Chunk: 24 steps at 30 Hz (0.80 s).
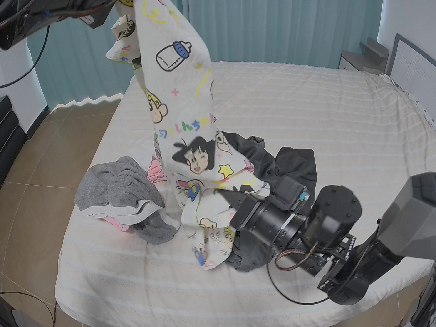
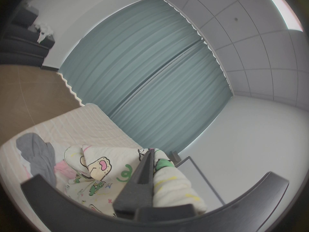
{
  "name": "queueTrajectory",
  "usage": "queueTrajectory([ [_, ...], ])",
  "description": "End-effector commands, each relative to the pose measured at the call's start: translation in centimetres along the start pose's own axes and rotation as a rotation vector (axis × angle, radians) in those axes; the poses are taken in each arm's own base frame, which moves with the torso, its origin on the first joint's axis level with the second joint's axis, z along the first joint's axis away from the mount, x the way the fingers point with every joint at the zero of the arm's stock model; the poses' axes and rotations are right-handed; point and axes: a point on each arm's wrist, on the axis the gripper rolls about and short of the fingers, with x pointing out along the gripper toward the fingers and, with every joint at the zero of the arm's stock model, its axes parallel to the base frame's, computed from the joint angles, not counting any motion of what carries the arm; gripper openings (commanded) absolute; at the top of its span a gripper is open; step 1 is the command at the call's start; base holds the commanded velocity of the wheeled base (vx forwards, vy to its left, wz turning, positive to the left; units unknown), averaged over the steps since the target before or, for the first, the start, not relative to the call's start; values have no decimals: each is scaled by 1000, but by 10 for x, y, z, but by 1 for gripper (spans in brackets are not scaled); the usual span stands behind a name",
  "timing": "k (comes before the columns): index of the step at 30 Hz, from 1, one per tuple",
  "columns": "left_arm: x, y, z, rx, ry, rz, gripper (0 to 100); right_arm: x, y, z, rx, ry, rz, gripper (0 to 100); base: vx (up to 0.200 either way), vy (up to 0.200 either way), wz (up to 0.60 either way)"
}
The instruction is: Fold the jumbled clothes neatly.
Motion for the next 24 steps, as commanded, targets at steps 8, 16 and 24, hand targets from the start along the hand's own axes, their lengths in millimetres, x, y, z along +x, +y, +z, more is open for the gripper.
queueTrajectory([
  [8, -9, 34, 11, 204, -62, 108, 0, -87, 44, 102, -18, -176, 184, 0, 0, 0, 0],
  [16, -2, 44, 21, 277, -168, 121, 0, -126, 51, 136, -45, -204, 187, 0, 0, 0, 0],
  [24, -20, 70, 0, 337, -66, 172, 0, -139, 58, 172, -32, -265, 217, 0, 0, 0, 0],
])
